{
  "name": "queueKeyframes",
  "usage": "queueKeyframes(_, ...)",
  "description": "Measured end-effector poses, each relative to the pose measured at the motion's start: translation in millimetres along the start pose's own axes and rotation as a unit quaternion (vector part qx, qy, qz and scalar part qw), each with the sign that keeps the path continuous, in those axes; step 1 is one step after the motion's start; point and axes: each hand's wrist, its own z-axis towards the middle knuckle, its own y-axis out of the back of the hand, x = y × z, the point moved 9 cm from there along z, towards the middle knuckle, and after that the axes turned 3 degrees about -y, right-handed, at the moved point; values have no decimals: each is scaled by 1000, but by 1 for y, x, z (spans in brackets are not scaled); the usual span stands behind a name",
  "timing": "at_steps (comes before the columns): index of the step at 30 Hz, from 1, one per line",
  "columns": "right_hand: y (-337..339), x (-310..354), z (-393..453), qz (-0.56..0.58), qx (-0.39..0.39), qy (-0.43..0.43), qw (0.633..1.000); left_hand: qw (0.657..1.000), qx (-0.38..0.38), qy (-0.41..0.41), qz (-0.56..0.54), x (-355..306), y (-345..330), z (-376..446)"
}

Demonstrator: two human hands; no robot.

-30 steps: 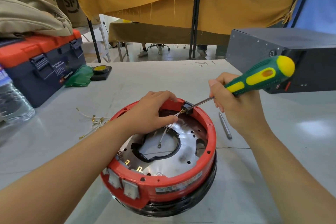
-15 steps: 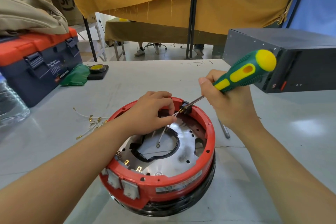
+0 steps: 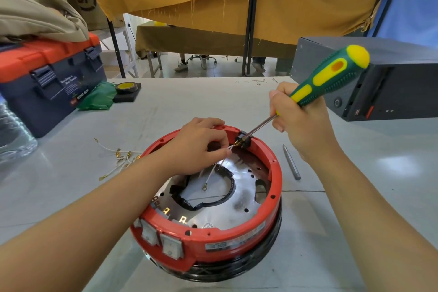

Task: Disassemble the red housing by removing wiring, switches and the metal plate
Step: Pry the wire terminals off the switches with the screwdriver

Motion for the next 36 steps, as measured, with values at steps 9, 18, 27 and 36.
queueKeyframes(9,17,-25,6,103,-52,-67,991,1000,8,3,2,-1,-1,0)
queueKeyframes(18,9,-55,-2,137,-43,-118,983,1000,2,4,3,-1,-1,1)
queueKeyframes(27,31,-37,-1,175,-78,-50,980,1000,3,6,3,0,-1,1)
queueKeyframes(36,16,-14,-9,46,-31,25,998,1000,0,7,-1,0,-1,0)
